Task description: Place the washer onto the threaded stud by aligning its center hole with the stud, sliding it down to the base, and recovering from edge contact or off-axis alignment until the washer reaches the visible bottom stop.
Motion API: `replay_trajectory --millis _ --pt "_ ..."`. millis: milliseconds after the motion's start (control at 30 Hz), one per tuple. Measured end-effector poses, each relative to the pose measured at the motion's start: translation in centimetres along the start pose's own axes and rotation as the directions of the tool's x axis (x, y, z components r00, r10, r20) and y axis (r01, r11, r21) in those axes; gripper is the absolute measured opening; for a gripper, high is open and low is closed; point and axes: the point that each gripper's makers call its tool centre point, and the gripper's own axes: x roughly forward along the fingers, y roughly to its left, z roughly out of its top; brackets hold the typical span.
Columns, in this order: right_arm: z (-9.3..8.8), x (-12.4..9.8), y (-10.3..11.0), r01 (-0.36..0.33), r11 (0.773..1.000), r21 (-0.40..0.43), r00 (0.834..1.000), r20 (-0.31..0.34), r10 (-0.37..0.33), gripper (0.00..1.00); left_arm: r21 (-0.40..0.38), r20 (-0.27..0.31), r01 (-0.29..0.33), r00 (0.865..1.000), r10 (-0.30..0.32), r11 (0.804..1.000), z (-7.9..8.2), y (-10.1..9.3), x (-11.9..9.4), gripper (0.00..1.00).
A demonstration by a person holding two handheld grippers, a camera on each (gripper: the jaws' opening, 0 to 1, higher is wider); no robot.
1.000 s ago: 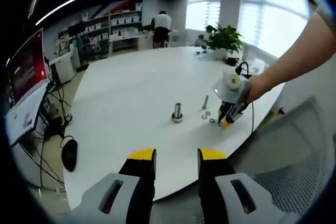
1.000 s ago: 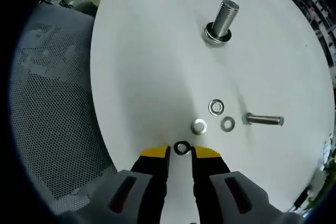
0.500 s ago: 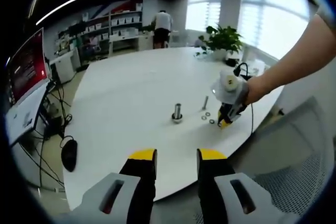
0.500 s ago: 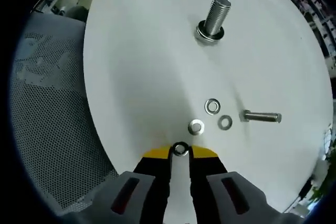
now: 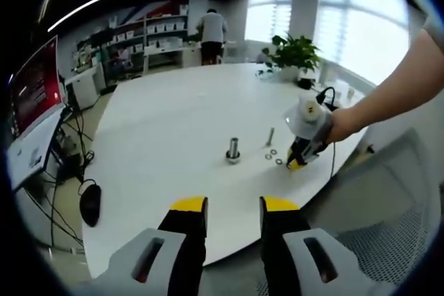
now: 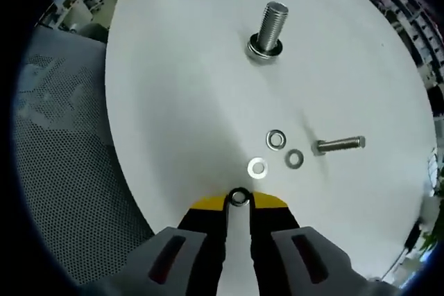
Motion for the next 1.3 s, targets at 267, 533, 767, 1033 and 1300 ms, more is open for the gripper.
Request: replay_trajectory --millis 267,533,767,1033,1300 --pt "0.1 -0.1 0.0 0.008 1.0 0.005 1.0 0.025 -0.008 0.13 -0.001 -0.005 0.002 1.0 -0.002 1.0 -0.1 -0.1 0.0 0.28" --pt "0.0 -1.2 -0.9 0.005 0.997 0.076 0.998 0.054 -0.009 0.13 0.001 -0.009 0.005 1.0 -0.005 1.0 -0.2 -0.1 0.0 0.28" --pt "1.3 -3.0 -3.3 0.032 0.992 0.124 0.993 0.11 -0.046 0.13 -0.001 -0.005 0.005 1.0 -0.005 1.0 -0.1 -0.1 0.0 0.28" --pt "3.4 -4.7 -6.5 0.055 0.984 0.169 0.985 0.152 -0.081 0.13 -0.003 -0.007 0.007 1.0 -0.007 1.0 -0.1 -0.1 0.0 0.28" --pt "5.1 -5.2 -7.8 0.1 0.985 0.142 0.976 0.181 -0.125 0.13 -0.008 -0.007 0.002 1.0 -0.002 1.0 -0.2 0.0 0.0 0.28"
